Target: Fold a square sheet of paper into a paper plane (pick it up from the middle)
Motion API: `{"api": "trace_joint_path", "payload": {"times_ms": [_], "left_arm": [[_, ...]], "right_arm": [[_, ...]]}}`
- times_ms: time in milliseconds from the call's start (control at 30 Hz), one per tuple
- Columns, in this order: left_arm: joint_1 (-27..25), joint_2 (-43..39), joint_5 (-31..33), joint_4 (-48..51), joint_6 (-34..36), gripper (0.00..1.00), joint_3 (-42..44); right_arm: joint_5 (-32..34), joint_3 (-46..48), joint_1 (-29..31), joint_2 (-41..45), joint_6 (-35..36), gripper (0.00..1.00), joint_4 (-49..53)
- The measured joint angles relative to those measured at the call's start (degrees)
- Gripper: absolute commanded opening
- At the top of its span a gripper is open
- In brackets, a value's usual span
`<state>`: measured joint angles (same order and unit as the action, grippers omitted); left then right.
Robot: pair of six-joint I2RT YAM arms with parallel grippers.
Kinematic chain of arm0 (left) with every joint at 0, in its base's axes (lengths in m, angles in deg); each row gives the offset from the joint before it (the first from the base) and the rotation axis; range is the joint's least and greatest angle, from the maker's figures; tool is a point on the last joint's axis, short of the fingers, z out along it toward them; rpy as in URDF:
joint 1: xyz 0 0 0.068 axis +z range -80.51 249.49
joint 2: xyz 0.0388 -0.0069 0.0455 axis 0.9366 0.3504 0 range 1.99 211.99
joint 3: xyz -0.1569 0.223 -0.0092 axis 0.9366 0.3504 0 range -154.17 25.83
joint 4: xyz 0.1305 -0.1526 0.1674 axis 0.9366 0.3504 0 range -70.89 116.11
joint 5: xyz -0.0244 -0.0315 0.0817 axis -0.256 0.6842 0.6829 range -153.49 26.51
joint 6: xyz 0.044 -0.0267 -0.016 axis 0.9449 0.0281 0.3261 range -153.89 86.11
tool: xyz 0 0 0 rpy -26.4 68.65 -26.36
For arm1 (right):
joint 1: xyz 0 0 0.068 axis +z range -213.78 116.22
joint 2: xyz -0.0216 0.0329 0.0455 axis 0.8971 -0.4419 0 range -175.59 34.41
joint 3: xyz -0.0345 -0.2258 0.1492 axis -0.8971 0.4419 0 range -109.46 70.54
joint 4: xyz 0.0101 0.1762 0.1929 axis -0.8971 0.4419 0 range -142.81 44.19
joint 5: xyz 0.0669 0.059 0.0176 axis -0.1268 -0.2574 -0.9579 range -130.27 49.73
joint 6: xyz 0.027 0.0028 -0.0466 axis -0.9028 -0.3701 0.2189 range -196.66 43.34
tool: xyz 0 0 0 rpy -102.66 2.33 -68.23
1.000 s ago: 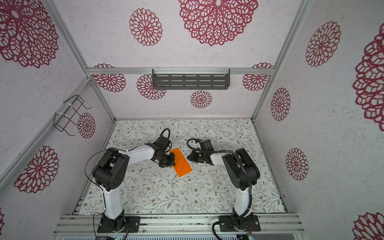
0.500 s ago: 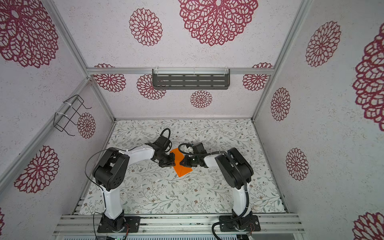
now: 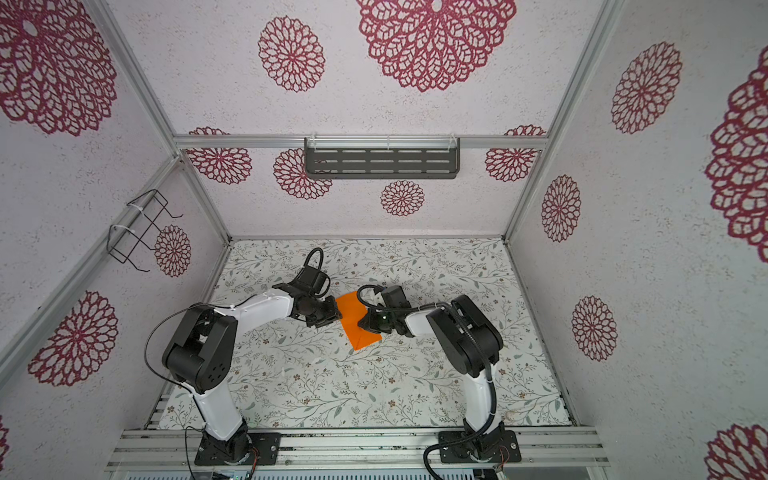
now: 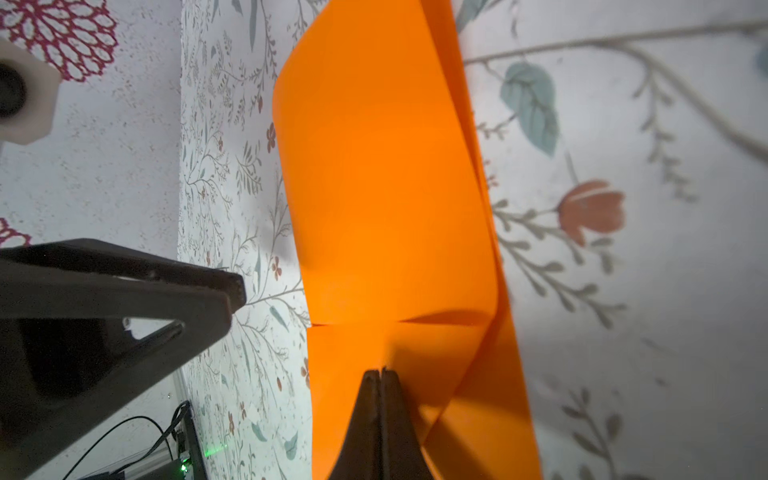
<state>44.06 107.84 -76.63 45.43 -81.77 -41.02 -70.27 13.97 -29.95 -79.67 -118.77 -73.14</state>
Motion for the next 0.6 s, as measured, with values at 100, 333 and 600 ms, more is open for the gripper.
{"api": "trace_joint_path", "payload": {"times_ms": [100,333,600], "left_arm": [[0.4,0.9,0.3,-0.3,-0.8,0.41,-0.3],[0.6,6.1,0.0,-0.6,-1.7,0.41,-3.5],[0.9,11.6,-1.8,-0.7,-0.3,0.36,-10.8]], "right_arm": [[0.3,0.0,0.0,-0.3,-1.2,0.02,-0.9],[0.3,0.0,0.0,-0.3,-2.4,0.03,-1.3],[0.3,0.0,0.0,-0.3,-3.1,0.10,-1.2]]}}
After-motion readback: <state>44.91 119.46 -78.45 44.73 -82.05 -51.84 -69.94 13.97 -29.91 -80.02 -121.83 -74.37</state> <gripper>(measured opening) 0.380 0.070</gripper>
